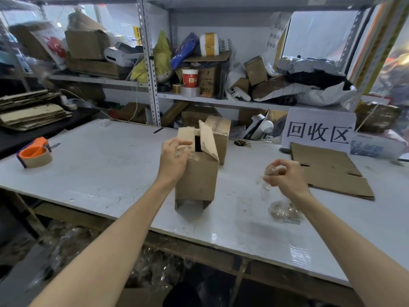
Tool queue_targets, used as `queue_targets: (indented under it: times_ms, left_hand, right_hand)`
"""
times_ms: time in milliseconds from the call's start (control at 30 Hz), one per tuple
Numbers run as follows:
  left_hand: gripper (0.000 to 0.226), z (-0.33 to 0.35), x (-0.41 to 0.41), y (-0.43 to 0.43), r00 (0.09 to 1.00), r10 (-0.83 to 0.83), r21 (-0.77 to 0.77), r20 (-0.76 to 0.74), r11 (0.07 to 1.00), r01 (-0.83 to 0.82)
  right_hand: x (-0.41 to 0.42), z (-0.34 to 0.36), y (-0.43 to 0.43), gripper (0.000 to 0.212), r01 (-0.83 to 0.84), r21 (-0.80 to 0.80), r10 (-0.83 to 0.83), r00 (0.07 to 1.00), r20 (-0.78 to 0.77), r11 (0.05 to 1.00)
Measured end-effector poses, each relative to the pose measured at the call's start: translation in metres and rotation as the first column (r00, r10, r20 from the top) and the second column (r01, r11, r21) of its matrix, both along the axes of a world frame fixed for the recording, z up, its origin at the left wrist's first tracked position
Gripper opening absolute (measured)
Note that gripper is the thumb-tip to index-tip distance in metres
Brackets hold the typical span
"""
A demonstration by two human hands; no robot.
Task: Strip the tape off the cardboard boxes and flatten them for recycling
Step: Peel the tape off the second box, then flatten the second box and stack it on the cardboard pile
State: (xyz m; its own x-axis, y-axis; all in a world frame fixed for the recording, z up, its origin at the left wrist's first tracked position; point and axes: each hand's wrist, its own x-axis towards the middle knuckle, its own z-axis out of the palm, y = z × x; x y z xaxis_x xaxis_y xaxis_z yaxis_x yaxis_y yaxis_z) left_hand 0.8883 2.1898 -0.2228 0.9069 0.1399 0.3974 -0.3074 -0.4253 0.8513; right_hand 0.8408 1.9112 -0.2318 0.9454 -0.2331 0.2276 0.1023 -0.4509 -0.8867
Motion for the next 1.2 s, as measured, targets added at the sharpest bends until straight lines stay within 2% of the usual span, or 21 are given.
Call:
queue_targets:
  times_ms: [100, 167, 233, 333, 400, 433, 600, 667, 733, 800, 867, 900, 967, 1000, 1067, 1133, 1200]
  left_hand:
    - [0.017, -0.003, 0.000, -0.002, 1.000, 0.005, -0.002, -0.028, 1.000, -0.005]
    - [0.019, -0.007, -0.003, -0.011, 0.999, -0.012, 0.013, -0.040, 1.000, 0.012]
    - [0.022, -0.010, -0.004, -0.018, 0.999, -0.037, 0.028, -0.040, 0.999, 0.038]
    - [0.013, -0.010, -0.006, -0.023, 0.996, -0.077, 0.031, -0.036, 0.996, 0.078]
    - [0.015, -0.011, -0.007, -0.026, 0.995, -0.095, 0.042, -0.027, 0.994, 0.096]
    - [0.018, -0.011, -0.008, -0.028, 0.995, -0.100, 0.045, -0.025, 0.994, 0.101]
    - [0.025, -0.011, -0.007, -0.032, 0.994, -0.108, 0.064, -0.032, 0.992, 0.110]
    - [0.025, -0.012, -0.008, -0.033, 0.993, -0.111, 0.067, -0.031, 0.991, 0.113]
    - [0.024, -0.012, -0.008, -0.034, 0.993, -0.116, 0.065, -0.035, 0.991, 0.118]
    - [0.027, -0.012, -0.009, -0.034, 0.991, -0.125, 0.067, -0.045, 0.990, 0.127]
    - [0.033, -0.012, -0.010, -0.035, 0.989, -0.134, 0.066, -0.058, 0.988, 0.138]
    - [0.037, -0.012, -0.011, -0.035, 0.988, -0.140, 0.061, -0.067, 0.988, 0.144]
    - [0.050, -0.013, -0.013, -0.034, 0.983, -0.158, 0.068, -0.091, 0.984, 0.165]
    - [0.059, -0.013, -0.014, -0.034, 0.980, -0.174, 0.085, -0.100, 0.980, 0.182]
    - [0.075, -0.012, -0.017, -0.031, 0.972, -0.208, 0.144, -0.106, 0.964, 0.222]
    - [0.082, -0.009, -0.018, -0.027, 0.967, -0.234, 0.229, -0.099, 0.940, 0.251]
    - [0.079, -0.007, -0.018, -0.023, 0.966, -0.241, 0.300, -0.090, 0.919, 0.257]
  right_hand:
    - [-0.003, -0.009, -0.020, 0.016, 0.235, -0.233, -0.198, 0.965, 0.173, 0.944]
    - [-0.005, -0.017, -0.024, 0.022, 0.311, -0.377, -0.218, 0.938, 0.270, 0.872]
    - [-0.008, -0.029, -0.028, 0.029, 0.301, -0.533, -0.157, 0.941, 0.299, 0.791]
    - [-0.018, -0.054, -0.032, 0.037, 0.270, -0.780, -0.106, 0.961, 0.256, 0.564]
    - [-0.024, -0.065, -0.035, 0.033, 0.238, -0.869, -0.117, 0.971, 0.208, 0.434]
    - [-0.026, -0.068, -0.037, 0.029, 0.199, -0.886, -0.120, 0.979, 0.163, 0.419]
    - [-0.021, -0.071, -0.042, 0.014, 0.026, -0.853, -0.096, 0.995, -0.028, 0.521]
    - [-0.021, -0.069, -0.040, 0.014, -0.031, -0.811, -0.034, 0.997, -0.063, 0.584]
    - [-0.020, -0.071, -0.034, 0.018, -0.113, -0.792, -0.015, 0.988, -0.152, 0.600]
    - [-0.020, -0.069, -0.027, 0.019, -0.095, -0.777, -0.098, 0.975, -0.198, 0.622]
    - [-0.019, -0.057, -0.019, 0.025, -0.063, -0.803, -0.191, 0.958, -0.216, 0.593]
    - [-0.017, -0.050, -0.014, 0.031, -0.039, -0.820, -0.220, 0.955, -0.198, 0.571]
    - [-0.011, -0.036, -0.002, 0.038, 0.042, -0.805, -0.207, 0.973, -0.101, 0.592]
    - [-0.008, -0.028, 0.007, 0.038, 0.078, -0.720, -0.159, 0.986, -0.046, 0.690]
    - [-0.001, -0.009, 0.030, 0.045, 0.047, -0.384, -0.049, 0.999, 0.004, 0.922]
    - [0.007, 0.008, 0.054, 0.058, -0.031, -0.122, 0.027, 0.999, -0.031, 0.992]
    - [0.014, 0.019, 0.071, 0.071, -0.044, -0.056, 0.038, 0.993, -0.113, 0.997]
